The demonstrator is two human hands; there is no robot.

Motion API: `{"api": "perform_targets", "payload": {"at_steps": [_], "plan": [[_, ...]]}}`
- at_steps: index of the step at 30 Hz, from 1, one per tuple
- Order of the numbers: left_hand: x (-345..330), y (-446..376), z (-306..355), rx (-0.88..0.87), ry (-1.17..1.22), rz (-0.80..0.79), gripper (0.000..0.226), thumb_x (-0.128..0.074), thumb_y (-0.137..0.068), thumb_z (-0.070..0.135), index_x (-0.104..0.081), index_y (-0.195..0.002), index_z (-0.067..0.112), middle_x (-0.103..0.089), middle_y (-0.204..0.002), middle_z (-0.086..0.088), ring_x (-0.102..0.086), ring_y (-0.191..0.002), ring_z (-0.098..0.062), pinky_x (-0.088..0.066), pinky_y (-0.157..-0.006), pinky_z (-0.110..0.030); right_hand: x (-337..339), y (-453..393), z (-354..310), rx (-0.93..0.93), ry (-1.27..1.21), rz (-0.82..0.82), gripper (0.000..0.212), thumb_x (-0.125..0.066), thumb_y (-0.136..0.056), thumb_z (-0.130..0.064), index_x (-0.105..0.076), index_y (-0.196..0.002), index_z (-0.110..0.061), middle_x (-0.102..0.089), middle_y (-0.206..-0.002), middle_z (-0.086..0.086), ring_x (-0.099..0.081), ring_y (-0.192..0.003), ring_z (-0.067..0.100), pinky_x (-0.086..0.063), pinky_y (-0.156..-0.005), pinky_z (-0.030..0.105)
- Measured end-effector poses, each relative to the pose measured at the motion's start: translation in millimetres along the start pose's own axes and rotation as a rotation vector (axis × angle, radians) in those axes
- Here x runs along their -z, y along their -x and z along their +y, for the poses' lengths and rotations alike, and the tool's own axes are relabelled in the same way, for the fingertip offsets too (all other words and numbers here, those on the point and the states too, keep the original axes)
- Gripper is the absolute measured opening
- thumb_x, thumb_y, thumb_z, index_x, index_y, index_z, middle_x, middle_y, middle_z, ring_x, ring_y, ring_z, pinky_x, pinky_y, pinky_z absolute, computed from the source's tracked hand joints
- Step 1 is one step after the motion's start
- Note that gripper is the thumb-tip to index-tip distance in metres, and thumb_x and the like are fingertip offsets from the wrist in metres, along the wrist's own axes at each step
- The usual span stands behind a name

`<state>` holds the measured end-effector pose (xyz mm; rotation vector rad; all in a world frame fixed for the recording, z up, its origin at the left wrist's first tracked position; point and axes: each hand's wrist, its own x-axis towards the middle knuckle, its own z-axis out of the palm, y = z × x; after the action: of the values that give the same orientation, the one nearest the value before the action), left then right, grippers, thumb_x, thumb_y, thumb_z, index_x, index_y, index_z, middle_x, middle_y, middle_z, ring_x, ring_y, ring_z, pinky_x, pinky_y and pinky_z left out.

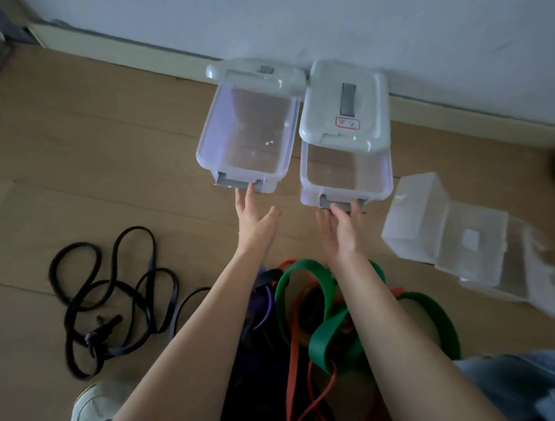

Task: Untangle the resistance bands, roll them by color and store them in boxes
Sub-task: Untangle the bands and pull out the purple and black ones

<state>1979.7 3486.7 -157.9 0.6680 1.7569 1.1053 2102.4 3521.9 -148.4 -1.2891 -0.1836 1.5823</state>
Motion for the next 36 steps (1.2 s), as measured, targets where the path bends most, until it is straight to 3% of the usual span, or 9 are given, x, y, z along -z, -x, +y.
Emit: {"api": "perform_targets", "payload": {"at_steps": [9, 13, 17, 21, 24, 27, 32, 34, 36], "plan": [[14.7, 34.0, -29.6, 0.041, -0.213, -0.035, 0.063, -0.049, -0.087, 0.011, -0.028, -0.145, 0.025, -0.032, -0.149, 0.002, -0.034, -0.135, -0.017, -0.032, -0.105, -0.03, 11.6, 11.8, -14.5, -0.099, 0.035, 0.075, 0.044, -0.041, -0.093, 0.004, -0.047, -0.133, -0.015, -0.049, -0.101, 0.006, -0.052, -0.117, 0.027, -0.051, -0.093, 0.034], [15.1, 63.6, -49.9, 0.04, -0.903, -0.33, 0.051, -0.052, -0.089, 0.035, -0.04, -0.138, 0.026, -0.048, -0.138, -0.003, -0.038, -0.131, -0.024, -0.022, -0.112, -0.043, 54.0, 36.4, -6.1, 0.019, 0.946, -0.168, 0.03, -0.051, -0.094, -0.019, -0.051, -0.124, -0.02, -0.054, -0.121, -0.001, -0.05, -0.116, 0.017, -0.042, -0.083, 0.024], [21.2, 98.9, -64.9, 0.069, -1.309, -0.293, 0.054, -0.05, -0.091, 0.034, -0.024, -0.138, 0.024, -0.043, -0.133, -0.009, -0.039, -0.122, -0.035, -0.032, -0.096, -0.05, 86.8, 49.0, 5.3, -0.019, 1.792, -0.588, 0.064, -0.067, -0.084, -0.029, -0.035, -0.139, -0.023, -0.05, -0.129, 0.005, -0.053, -0.11, 0.025, -0.043, -0.08, 0.031], [34.3, 99.3, -52.4, 0.156, -0.988, -0.295, 0.05, -0.06, -0.086, 0.021, -0.035, -0.129, 0.012, -0.055, -0.12, -0.018, -0.052, -0.11, -0.038, -0.042, -0.087, -0.043, 90.7, 57.8, -4.8, 0.099, 1.819, -0.511, 0.038, -0.066, -0.081, -0.012, -0.054, -0.117, -0.015, -0.058, -0.101, 0.007, -0.062, -0.076, 0.023, -0.043, -0.053, 0.026], [32.3, 91.7, -21.9, 0.092, -0.625, -0.246, 0.043, -0.065, -0.082, 0.008, -0.049, -0.122, 0.004, -0.059, -0.115, -0.022, -0.056, -0.106, -0.034, -0.045, -0.086, -0.037, 94.6, 62.7, -27.1, 0.067, 1.54, -0.415, 0.042, -0.071, -0.08, -0.014, -0.053, -0.118, -0.013, -0.059, -0.108, 0.005, -0.06, -0.06, 0.016, -0.046, -0.043, 0.019], [28.1, 88.4, 17.3, 0.03, -0.345, -0.165, 0.038, -0.062, -0.085, 0.004, -0.053, -0.122, 0.003, -0.06, -0.114, -0.018, -0.057, -0.096, -0.024, -0.046, -0.08, -0.03, 101.3, 68.9, -46.1, 0.134, 1.263, -0.226, 0.033, -0.068, -0.084, -0.01, -0.055, -0.114, -0.008, -0.064, -0.103, 0.008, -0.058, -0.057, 0.014, -0.05, -0.052, 0.02], [26.1, 93.1, 78.5, -0.107, -0.025, -0.114, 0.032, -0.056, -0.089, 0.0, -0.054, -0.121, 0.003, -0.062, -0.099, -0.011, -0.056, -0.089, -0.019, -0.049, -0.079, -0.028, 85.6, 80.2, -74.2, 0.404, 1.049, -0.06, 0.033, -0.065, -0.084, -0.006, -0.06, -0.115, -0.016, -0.063, -0.11, 0.004, -0.061, -0.1, 0.024, -0.05, -0.091, 0.041], [22.7, 97.3, 99.1, -0.161, 0.005, -0.126, 0.031, -0.055, -0.09, 0.001, -0.054, -0.121, 0.003, -0.061, -0.093, -0.007, -0.056, -0.085, -0.018, -0.05, -0.074, -0.025, 81.0, 86.0, -84.9, 0.419, 1.15, -0.121, 0.036, -0.063, -0.086, -0.005, -0.059, -0.12, -0.015, -0.061, -0.109, -0.002, -0.058, -0.104, 0.024, -0.048, -0.094, 0.039], [20.5, 102.7, 113.5, -0.193, -0.012, -0.147, 0.031, -0.055, -0.09, 0.004, -0.054, -0.121, 0.006, -0.06, -0.1, -0.011, -0.057, -0.09, -0.021, -0.05, -0.076, -0.029, 81.7, 94.8, -92.6, 0.275, 1.57, -0.265, 0.047, -0.066, -0.085, -0.016, -0.051, -0.129, -0.012, -0.058, -0.124, 0.007, -0.055, -0.112, 0.028, -0.045, -0.095, 0.036]]}}
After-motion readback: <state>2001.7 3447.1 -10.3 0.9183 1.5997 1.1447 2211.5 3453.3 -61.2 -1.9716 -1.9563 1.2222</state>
